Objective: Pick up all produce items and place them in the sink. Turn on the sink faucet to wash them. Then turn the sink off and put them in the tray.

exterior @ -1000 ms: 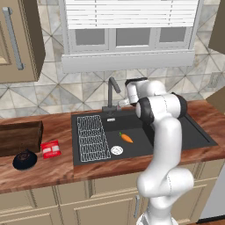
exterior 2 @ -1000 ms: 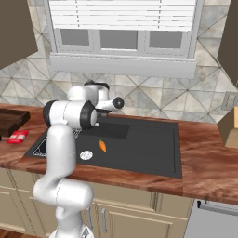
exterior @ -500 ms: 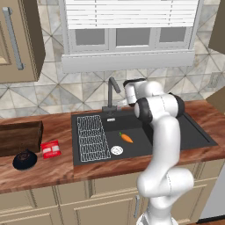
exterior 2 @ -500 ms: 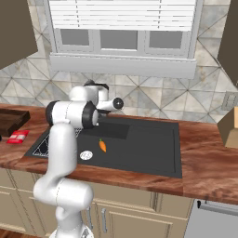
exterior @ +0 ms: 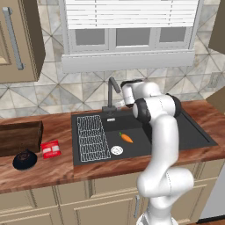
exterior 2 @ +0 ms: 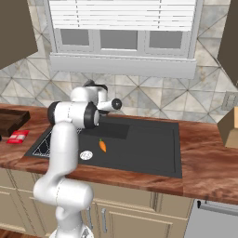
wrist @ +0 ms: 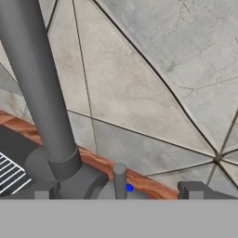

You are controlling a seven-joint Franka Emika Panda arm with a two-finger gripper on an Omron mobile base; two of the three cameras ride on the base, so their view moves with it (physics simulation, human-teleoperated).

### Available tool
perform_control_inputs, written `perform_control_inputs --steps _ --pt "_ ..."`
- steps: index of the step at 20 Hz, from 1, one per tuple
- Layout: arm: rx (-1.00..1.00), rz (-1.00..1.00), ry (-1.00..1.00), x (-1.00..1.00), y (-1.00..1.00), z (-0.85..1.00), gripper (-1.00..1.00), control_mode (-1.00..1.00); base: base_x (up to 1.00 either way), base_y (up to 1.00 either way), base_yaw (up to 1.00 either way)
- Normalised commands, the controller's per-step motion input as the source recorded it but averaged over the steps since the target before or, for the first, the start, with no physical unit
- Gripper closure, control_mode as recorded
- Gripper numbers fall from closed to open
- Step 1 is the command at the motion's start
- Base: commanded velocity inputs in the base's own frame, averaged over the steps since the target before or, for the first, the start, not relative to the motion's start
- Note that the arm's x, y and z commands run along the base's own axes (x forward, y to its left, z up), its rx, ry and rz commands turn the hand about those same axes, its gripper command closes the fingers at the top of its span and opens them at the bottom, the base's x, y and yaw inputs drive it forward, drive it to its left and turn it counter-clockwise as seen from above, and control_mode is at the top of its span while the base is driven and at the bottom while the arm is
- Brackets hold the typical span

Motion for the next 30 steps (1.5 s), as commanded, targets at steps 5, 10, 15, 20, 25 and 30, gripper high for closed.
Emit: perform_control_inputs --steps 5,10,15,20,25,30 --pt "0.00 0.00 0.00 0.10 0.06 -0.08 -1.00 -1.00 0.00 0.00 0.00" --pt "0.00 0.00 0.00 0.10 0.06 -0.09 -1.00 -1.00 0.00 0.00 0.00" --pt "0.00 0.00 0.00 0.10 0.08 -0.10 -1.00 -1.00 0.00 0.00 0.00" --pt "0.00 0.00 0.00 0.08 0.09 -0.13 -1.00 -1.00 0.00 0.00 0.00" --pt "0.00 0.00 0.00 0.07 0.07 -0.12 1.00 -1.00 0.00 0.00 0.00" --pt "0.00 0.00 0.00 0.03 0.01 -0.04 1.00 -1.00 0.00 0.00 0.00"
